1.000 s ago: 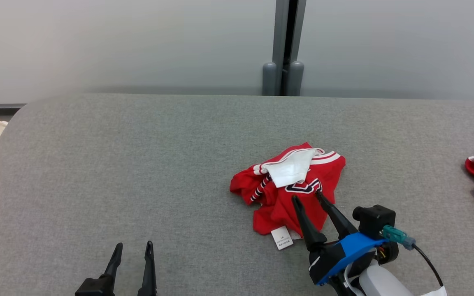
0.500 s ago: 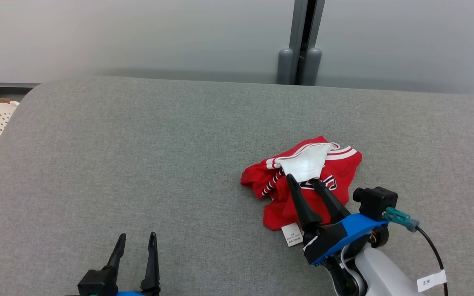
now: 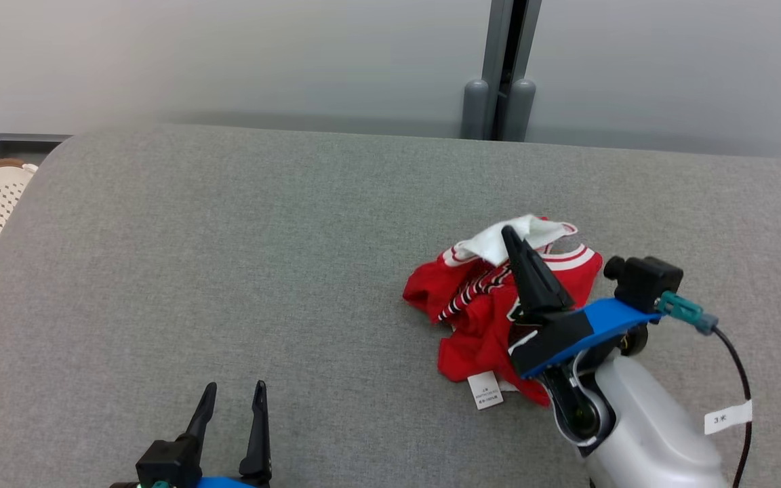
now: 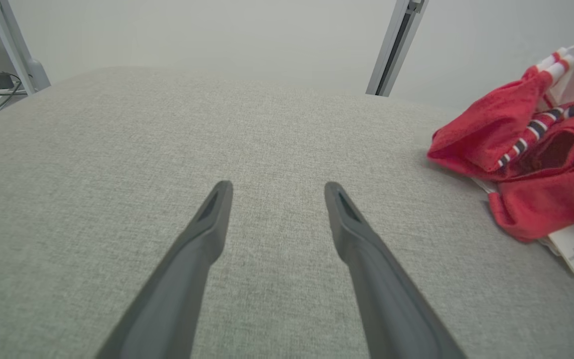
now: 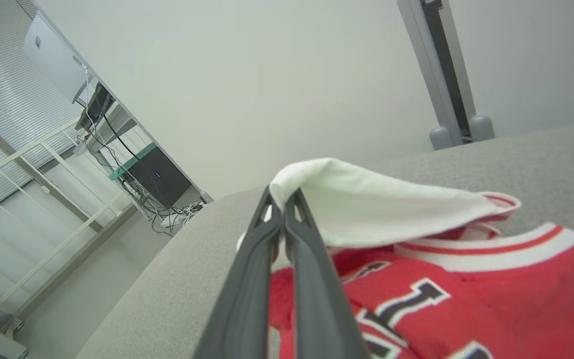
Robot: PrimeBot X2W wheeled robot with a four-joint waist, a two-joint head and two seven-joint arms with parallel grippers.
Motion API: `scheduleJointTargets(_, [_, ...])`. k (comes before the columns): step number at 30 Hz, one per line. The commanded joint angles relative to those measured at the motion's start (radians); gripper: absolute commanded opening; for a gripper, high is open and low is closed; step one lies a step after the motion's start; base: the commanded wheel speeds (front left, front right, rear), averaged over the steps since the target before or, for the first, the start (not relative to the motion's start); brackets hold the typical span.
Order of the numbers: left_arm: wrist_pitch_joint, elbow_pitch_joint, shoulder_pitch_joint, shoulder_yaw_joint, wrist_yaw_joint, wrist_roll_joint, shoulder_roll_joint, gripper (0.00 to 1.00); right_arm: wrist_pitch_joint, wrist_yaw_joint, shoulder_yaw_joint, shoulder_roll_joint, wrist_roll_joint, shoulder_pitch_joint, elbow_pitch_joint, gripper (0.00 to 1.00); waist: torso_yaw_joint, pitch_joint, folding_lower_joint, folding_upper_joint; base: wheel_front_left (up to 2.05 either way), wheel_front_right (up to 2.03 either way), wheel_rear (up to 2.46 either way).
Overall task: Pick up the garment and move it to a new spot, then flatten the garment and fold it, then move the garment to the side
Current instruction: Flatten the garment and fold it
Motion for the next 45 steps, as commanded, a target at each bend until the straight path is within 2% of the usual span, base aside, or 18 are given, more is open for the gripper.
scheduleJointTargets(1, [0.0,0.003,-0.009,0.001,0.0,0.0,-0.001,1.0,0.0,0.0,-0.002,-0.003,-0.001,-0.029,-0.009,0.0,0.001,-0.003,-0.0001,-0.0001,0.0,0.0,0.0])
scheduleJointTargets(9, [0.0,0.018,0.005,-0.018,-0.002,-0.011,-0.001,1.0,0.0,0.0,0.024,-0.003,-0.012,-0.233,-0.064,0.0,0.035,-0.026,-0.0001,-0.0001,0.0,0.0,0.0])
scheduleJointTargets(16, [0.0,0.029,0.019,-0.035,0.006,-0.025,0.0,1.0,-0.001,0.0,0.05,-0.003,0.047,-0.462,-0.099,0.0,0.101,-0.053,-0.0001,-0.0001,0.0,0.0,0.0])
scheduleJointTargets(20, [0.0,0.034,0.04,-0.031,0.01,-0.028,-0.001,1.0,0.0,0.0,0.014,-0.004,0.063,-0.555,-0.114,0.0,0.123,-0.067,-0.0001,-0.0001,0.0,0.0,0.0])
scheduleJointTargets(24, [0.0,0.034,0.055,-0.02,0.013,-0.031,-0.001,1.0,0.0,0.0,-0.058,-0.004,0.023,-0.59,-0.121,0.0,0.123,-0.076,-0.0001,-0.0001,0.0,0.0,0.0])
scheduleJointTargets(29, [0.0,0.026,0.068,-0.01,0.022,-0.039,-0.001,1.0,0.0,0.0,-0.121,-0.004,-0.12,-0.46,-0.079,0.0,0.097,-0.077,-0.0001,-0.0001,0.0,0.0,0.0])
scheduleJointTargets(31, [0.0,0.02,0.063,-0.01,0.024,-0.044,-0.001,1.0,0.0,0.0,-0.146,-0.039,-0.171,-0.368,-0.061,0.0,0.085,-0.074,-0.0001,-0.0001,0.0,0.0,0.0])
scheduleJointTargets(38, [0.0,0.007,0.055,-0.001,0.023,-0.031,0.0,1.0,-0.001,0.0,-0.272,-0.151,-0.235,0.064,0.047,0.0,0.037,-0.07,-0.0001,-0.0001,0.0,0.0,0.0])
scheduleJointTargets(44, [0.0,0.001,0.048,0.018,0.011,-0.016,-0.001,1.0,-0.001,0.0,-0.326,-0.161,-0.309,0.27,0.093,0.0,-0.027,-0.072,-0.0001,-0.0001,0.0,0.0,0.0])
scheduleJointTargets(45, [0.0,-0.001,0.046,0.019,0.008,-0.017,-0.001,1.0,-0.001,0.0,-0.338,-0.162,-0.33,0.282,0.095,0.25,-0.039,-0.071,-0.0001,-0.0001,0.0,0.0,0.0])
